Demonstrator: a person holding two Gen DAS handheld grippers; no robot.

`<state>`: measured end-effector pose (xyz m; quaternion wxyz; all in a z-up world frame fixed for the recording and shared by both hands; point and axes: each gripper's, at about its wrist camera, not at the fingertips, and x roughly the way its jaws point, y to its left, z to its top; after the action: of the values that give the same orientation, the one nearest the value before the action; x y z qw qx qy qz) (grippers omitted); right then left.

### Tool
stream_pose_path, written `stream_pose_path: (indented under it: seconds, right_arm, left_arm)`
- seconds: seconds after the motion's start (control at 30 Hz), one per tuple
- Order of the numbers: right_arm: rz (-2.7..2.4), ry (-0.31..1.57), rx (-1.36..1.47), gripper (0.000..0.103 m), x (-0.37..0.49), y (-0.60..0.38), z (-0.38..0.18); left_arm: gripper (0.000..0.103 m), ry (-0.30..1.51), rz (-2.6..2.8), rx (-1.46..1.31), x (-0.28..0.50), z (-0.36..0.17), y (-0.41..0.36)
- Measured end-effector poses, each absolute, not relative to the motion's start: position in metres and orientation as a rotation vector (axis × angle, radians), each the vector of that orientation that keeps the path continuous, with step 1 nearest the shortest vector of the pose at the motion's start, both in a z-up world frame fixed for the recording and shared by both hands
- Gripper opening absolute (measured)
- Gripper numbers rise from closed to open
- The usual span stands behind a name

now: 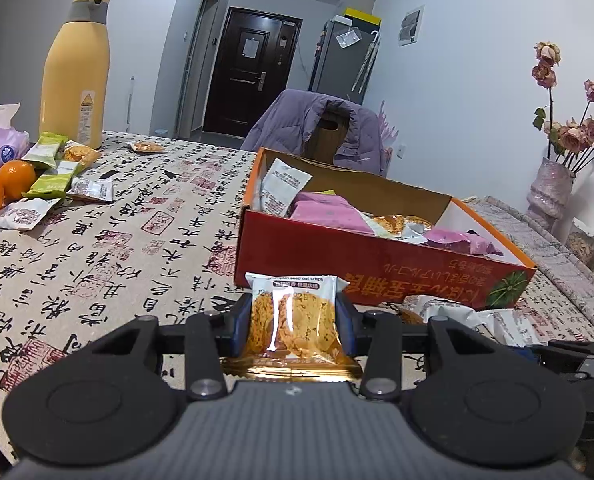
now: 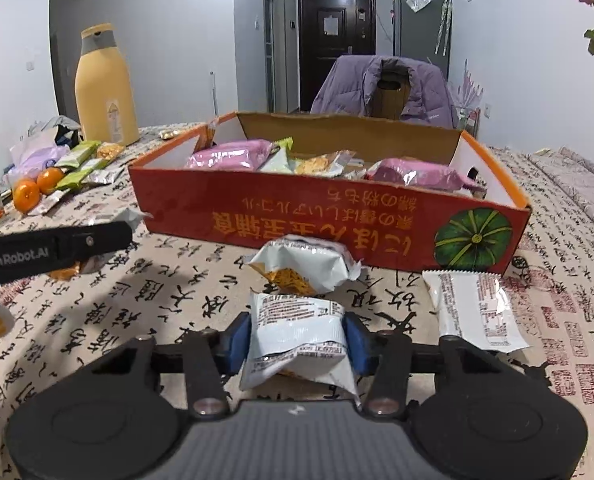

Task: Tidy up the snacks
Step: 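Carry the cookie packet and white-silver packet over the orange box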

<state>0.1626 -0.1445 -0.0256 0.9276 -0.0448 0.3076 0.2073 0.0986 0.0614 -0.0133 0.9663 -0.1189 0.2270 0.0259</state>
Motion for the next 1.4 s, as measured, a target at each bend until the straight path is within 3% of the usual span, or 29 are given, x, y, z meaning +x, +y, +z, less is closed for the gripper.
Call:
stream_pose_path:
  seconds: [0.5, 1.03, 1.4]
  right_arm:
    - [0.396, 0.49, -0.078, 0.048, 0.162, -0.169, 0.021]
    - [0.352, 0.388, -0.084, 0.049, 0.233, -0.168, 0.065]
    - [0.331, 0.382, -0.062, 0.049, 0.284, -0.155, 0.059]
  left_arm:
    - [0.043, 0.389, 0.043, -0.121, 0.099, 0.036, 0.033]
    - [0.043, 0.347, 0.073, -0.12, 0.172, 0.083, 0.024]
    - [0.043, 0.339, 0.135, -0.164, 0.22, 0.081, 0.03]
